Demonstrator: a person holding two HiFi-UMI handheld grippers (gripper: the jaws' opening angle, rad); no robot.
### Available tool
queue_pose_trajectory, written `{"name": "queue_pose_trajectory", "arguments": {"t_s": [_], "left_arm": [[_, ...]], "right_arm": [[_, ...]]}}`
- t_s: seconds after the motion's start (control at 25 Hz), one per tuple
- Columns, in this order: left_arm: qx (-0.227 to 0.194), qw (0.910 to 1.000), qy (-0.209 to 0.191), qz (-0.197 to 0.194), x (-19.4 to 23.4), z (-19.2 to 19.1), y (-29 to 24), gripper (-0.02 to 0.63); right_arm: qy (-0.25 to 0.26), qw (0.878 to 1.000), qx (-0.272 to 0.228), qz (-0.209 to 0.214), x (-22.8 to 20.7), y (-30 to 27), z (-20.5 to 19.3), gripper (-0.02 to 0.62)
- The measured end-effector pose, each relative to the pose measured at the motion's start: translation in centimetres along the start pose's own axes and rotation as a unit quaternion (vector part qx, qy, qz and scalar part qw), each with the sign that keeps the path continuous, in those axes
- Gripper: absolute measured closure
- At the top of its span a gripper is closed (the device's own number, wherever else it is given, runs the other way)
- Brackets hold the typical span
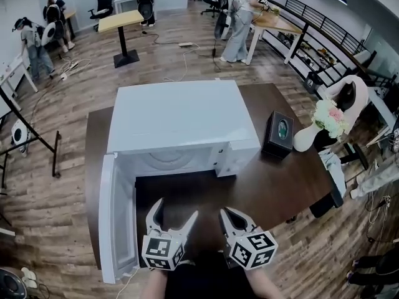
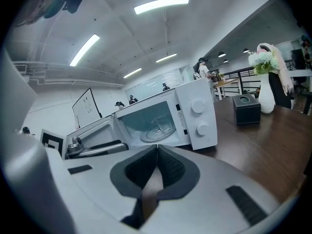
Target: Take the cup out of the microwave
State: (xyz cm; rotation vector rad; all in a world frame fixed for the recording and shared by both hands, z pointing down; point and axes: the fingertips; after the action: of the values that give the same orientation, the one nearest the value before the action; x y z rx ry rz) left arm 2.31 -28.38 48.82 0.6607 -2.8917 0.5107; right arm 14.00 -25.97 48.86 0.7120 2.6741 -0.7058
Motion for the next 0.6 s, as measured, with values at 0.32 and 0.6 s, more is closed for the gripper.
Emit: {"name": "queue_pose_trajectory", "arguments": {"t_s": [0.32,0.6], "left_arm": [[-0.007,0.9993,-0.009,0.036,3.1,1.3,-4.7,0.197],[-0.004,0.9984,-0.02,0.053,5.5,2.0,-8.7,0.198]], "right_arm": [[0.011,0.999,0.019,0.028,-0.8,-2.7,0.9,0.6],[0.023,0.998,0.039,0.048,-1.3,-4.8,1.0,0.6]]}}
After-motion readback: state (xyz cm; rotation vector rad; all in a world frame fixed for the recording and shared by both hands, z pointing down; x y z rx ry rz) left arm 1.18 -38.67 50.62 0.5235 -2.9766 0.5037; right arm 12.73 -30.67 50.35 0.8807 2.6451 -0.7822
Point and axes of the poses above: the fingertips, and each gripper's own axes: y backward along the fingers, x to its left, z out of its top, and after that the axes turned 5 degrees about z, right-handed
